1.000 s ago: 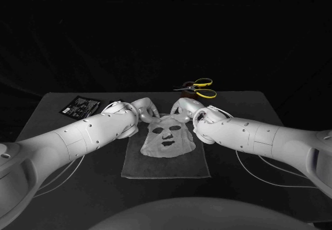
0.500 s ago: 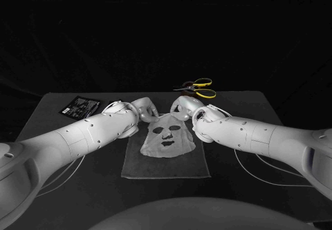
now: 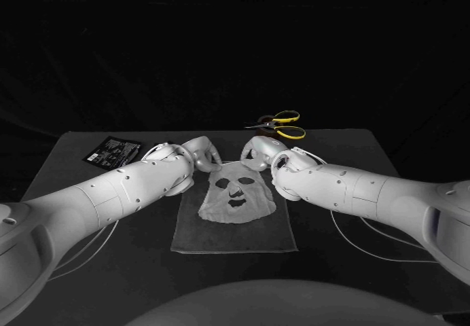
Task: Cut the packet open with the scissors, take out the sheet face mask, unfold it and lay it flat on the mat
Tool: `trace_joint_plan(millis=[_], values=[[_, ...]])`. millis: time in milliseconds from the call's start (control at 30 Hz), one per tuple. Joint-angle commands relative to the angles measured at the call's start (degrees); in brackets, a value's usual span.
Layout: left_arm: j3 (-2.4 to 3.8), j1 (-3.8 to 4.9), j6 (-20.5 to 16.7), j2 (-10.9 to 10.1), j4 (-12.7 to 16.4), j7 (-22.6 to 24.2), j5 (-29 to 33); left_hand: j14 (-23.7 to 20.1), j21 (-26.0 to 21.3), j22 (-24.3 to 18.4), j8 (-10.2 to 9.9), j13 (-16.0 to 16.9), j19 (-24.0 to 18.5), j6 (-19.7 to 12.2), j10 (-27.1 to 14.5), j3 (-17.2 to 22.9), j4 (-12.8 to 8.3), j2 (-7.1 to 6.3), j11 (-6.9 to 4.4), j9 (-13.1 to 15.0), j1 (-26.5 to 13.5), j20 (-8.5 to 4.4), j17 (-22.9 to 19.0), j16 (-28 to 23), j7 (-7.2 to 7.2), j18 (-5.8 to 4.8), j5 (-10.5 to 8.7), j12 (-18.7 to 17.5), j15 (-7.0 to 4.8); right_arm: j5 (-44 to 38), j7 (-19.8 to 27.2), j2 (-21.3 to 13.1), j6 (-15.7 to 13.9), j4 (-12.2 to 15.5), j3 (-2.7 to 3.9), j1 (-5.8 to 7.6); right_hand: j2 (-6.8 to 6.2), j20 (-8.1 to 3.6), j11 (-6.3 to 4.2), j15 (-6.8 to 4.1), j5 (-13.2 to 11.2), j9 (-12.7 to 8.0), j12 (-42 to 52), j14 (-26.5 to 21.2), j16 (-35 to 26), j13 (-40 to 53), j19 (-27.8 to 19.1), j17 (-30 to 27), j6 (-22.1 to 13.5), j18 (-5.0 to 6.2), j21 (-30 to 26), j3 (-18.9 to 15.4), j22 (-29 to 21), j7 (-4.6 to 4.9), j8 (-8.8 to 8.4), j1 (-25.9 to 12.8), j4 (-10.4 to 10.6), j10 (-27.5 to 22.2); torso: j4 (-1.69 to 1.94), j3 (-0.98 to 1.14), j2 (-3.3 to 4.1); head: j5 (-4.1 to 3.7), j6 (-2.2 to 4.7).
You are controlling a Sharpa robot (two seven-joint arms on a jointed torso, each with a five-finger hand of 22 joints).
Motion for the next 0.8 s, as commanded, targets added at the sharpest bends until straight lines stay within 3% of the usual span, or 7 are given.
trace_joint_plan(millis=[33,233,433,533,633,667,800], values=[[0.10,0.03,-0.45,-0.18,0.03,-0.88,0.58,4.37,0.34,1.88,0.24,0.19,0.47,0.35,0.45,0.51,0.04,-0.07,-0.13,2.42,-0.55,-0.01,10.45,0.30,0.01,-0.90,0.12,0.36,-0.55,-0.56,-0.37,0.19,0.90,-0.50,0.00,0.06,-0.09,-0.14,-0.13,-0.37,0.26,0.66,-0.70,4.75,-0.10,6.61,-0.29,9.46,-0.11,0.44,-0.56,0.30,7.56,0.16,0.32,-0.49,-0.09,0.89,0.04,-0.02,0.05,-0.08,0.00],[0.17,0.03,0.02,-0.35,-0.05,-1.84,0.63,4.39,0.32,1.85,0.66,-0.38,0.44,0.37,-0.16,0.34,0.17,-1.06,-0.32,2.96,-1.88,-0.12,10.50,0.30,-0.41,-0.89,0.11,0.26,-0.71,0.12,-0.55,0.49,0.32,-1.13,-0.04,0.05,-1.52,0.08,0.54,0.09,0.25,0.51,-3.42,4.50,-0.63,4.56,-1.04,8.46,-2.85,0.68,-2.51,-0.83,7.08,1.01,-0.53,-1.98,0.24,-0.73,0.01,-0.01,0.00,-0.04,0.00],[0.19,0.04,0.16,-0.36,-0.32,-2.79,0.72,4.38,0.16,1.67,-0.16,-2.62,0.30,-1.68,-2.09,-2.09,1.22,-3.92,-0.24,3.03,-4.98,-0.20,10.43,0.27,-0.46,-0.85,0.08,-0.47,-0.73,0.75,-0.79,0.74,-0.92,-1.61,-0.10,0.04,-2.49,0.97,2.19,1.43,0.24,-0.53,-6.73,4.19,-1.24,2.04,-1.83,7.33,-7.14,0.86,-4.58,-1.93,6.57,3.02,-3.08,-2.99,0.86,-2.91,0.01,0.02,-0.03,-0.02,0.00],[0.19,0.05,0.17,-0.34,-0.41,-2.97,0.86,4.37,0.09,1.60,-1.17,-3.30,0.25,-3.77,-2.67,-3.87,2.21,-4.89,0.10,2.88,-6.60,-0.09,10.42,0.26,0.05,-0.85,0.10,-0.79,-0.49,0.88,-0.99,0.74,-1.63,-1.64,-0.11,0.04,-2.70,1.27,2.60,1.80,0.24,-0.77,-7.16,4.13,-1.37,1.70,-2.06,7.09,-8.00,0.93,-5.22,-2.17,6.41,3.48,-3.65,-3.09,0.96,-3.26,0.02,0.04,-0.03,-0.06,0.00],[0.19,0.05,0.05,-0.36,-0.50,-3.15,1.13,4.34,-0.08,1.41,-2.18,-4.94,0.10,-5.61,-3.95,-5.49,3.13,-5.25,0.56,2.70,-7.55,0.15,10.35,0.24,0.58,-0.81,0.10,-1.54,-0.10,0.95,-1.46,0.63,-2.59,-1.60,-0.12,0.04,-3.07,1.60,3.06,2.19,0.24,-1.12,-7.53,4.04,-1.56,1.39,-2.30,6.76,-9.22,1.03,-5.89,-2.53,6.24,4.00,-4.45,-3.31,1.14,-3.59,-0.01,0.04,-0.04,-0.04,0.00],[0.19,0.06,-0.06,-0.37,-0.53,-3.22,1.21,4.34,-0.11,1.38,-3.60,-5.36,0.07,-7.95,-4.28,-6.67,3.75,-5.39,1.06,2.30,-7.96,0.42,10.39,0.25,1.23,-0.82,0.09,-1.79,0.30,0.94,-1.67,0.57,-2.94,-1.58,-0.13,0.04,-3.10,1.68,3.14,2.26,0.24,-1.18,-7.68,4.04,-1.56,1.26,-2.29,6.77,-9.40,1.02,-5.85,-2.58,6.25,4.09,-4.58,-3.33,1.18,-3.69,-0.04,0.04,-0.02,-0.02,0.00],[0.19,0.06,-0.65,-0.47,-0.67,-3.42,1.39,4.30,-0.17,1.31,-4.56,-5.60,0.02,-9.09,-4.56,-8.78,4.97,-4.99,1.66,2.27,-8.14,0.99,10.30,0.22,1.77,-0.80,0.12,-1.96,0.89,0.77,-2.39,0.37,-3.90,-1.56,-0.13,0.04,-2.96,1.78,3.24,2.35,0.24,-1.24,-7.73,4.02,-1.60,1.20,-2.31,6.69,-9.61,1.03,-5.90,-2.55,6.23,4.20,-4.73,-3.29,1.26,-3.74,-0.06,0.05,-0.02,-0.05,0.00]])
